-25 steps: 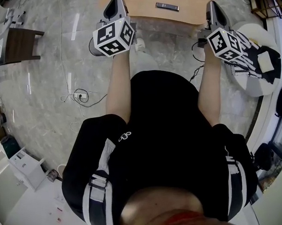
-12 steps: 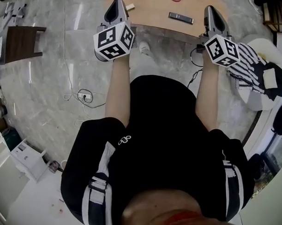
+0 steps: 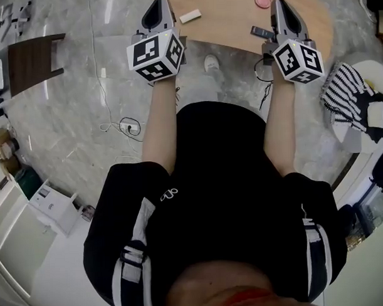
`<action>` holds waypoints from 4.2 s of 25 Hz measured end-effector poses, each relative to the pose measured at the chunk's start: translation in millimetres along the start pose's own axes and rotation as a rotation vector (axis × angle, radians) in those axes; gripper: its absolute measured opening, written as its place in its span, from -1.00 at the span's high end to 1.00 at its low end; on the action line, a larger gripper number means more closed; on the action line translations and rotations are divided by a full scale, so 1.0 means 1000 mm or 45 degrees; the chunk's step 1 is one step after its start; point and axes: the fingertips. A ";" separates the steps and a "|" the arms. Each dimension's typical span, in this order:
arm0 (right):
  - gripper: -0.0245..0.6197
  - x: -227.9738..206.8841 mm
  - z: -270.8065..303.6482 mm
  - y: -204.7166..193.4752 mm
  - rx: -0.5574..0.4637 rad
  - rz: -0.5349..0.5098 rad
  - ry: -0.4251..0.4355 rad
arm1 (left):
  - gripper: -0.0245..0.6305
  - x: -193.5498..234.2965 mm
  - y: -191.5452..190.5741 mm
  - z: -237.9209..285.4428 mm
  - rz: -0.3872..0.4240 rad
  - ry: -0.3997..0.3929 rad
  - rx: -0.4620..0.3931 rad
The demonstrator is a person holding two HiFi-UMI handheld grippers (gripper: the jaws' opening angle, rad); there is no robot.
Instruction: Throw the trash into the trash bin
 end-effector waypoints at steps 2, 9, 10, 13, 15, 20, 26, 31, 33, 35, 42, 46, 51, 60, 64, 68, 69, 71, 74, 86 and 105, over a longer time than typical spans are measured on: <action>0.87 0.005 0.018 0.000 0.016 -0.025 0.006 | 0.90 0.010 0.000 0.017 -0.013 -0.004 0.009; 0.87 -0.004 0.047 -0.027 0.159 -0.065 0.001 | 0.90 0.016 -0.037 0.056 -0.106 -0.006 0.101; 0.87 -0.006 0.051 -0.033 0.180 -0.065 0.010 | 0.90 0.017 -0.044 0.059 -0.120 0.004 0.113; 0.87 -0.003 0.066 -0.058 0.261 -0.079 0.076 | 0.90 0.022 -0.072 0.066 -0.177 0.061 0.156; 0.87 0.000 0.076 -0.080 0.322 -0.084 0.112 | 0.90 0.028 -0.095 0.068 -0.218 0.099 0.195; 0.87 0.015 0.093 -0.141 0.479 -0.111 0.213 | 0.90 0.045 -0.160 0.067 -0.319 0.180 0.289; 0.87 0.025 0.092 -0.226 0.669 -0.125 0.292 | 0.90 0.060 -0.236 0.067 -0.399 0.220 0.386; 0.87 0.039 0.092 -0.283 0.790 -0.135 0.372 | 0.90 0.072 -0.283 0.062 -0.457 0.276 0.440; 0.87 0.043 0.096 -0.304 0.821 -0.124 0.391 | 0.90 0.077 -0.298 0.063 -0.467 0.282 0.457; 0.87 0.047 0.102 -0.327 0.848 -0.118 0.409 | 0.90 0.085 -0.313 0.064 -0.473 0.288 0.471; 0.86 0.050 0.126 -0.396 0.941 -0.199 0.483 | 0.90 0.116 -0.359 0.066 -0.496 0.349 0.502; 0.86 0.067 0.140 -0.431 1.004 -0.450 0.666 | 0.90 0.127 -0.386 0.064 -0.518 0.370 0.523; 0.43 0.087 0.148 -0.477 1.117 -0.885 0.906 | 0.90 0.136 -0.411 0.061 -0.564 0.392 0.545; 0.37 0.089 0.165 -0.535 1.173 -1.373 1.059 | 0.90 0.151 -0.438 0.058 -0.610 0.415 0.561; 0.37 0.090 0.164 -0.550 1.188 -1.472 1.121 | 0.90 0.153 -0.446 0.051 -0.625 0.425 0.568; 0.37 0.090 0.167 -0.555 1.171 -1.511 1.106 | 0.90 0.155 -0.450 0.044 -0.637 0.433 0.573; 0.38 0.090 0.170 -0.556 1.159 -1.518 1.091 | 0.90 0.155 -0.451 0.043 -0.640 0.432 0.575; 0.40 0.090 0.174 -0.557 1.138 -1.539 1.068 | 0.90 0.155 -0.453 0.039 -0.645 0.428 0.577; 0.44 0.091 0.178 -0.556 1.130 -1.547 1.043 | 0.90 0.156 -0.454 0.033 -0.645 0.433 0.576; 0.60 0.138 0.141 -0.527 1.176 -0.978 1.053 | 0.90 0.176 -0.446 -0.008 -0.687 0.558 0.503; 0.60 0.285 0.027 -0.666 1.500 -0.356 1.217 | 0.90 0.230 -0.529 -0.201 -0.939 1.163 0.412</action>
Point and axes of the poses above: the fingertips, and each gripper's own axes: z forward along the fingers, x to its left, y out of its top, and after that the axes turned 3 degrees about -x, right-handed
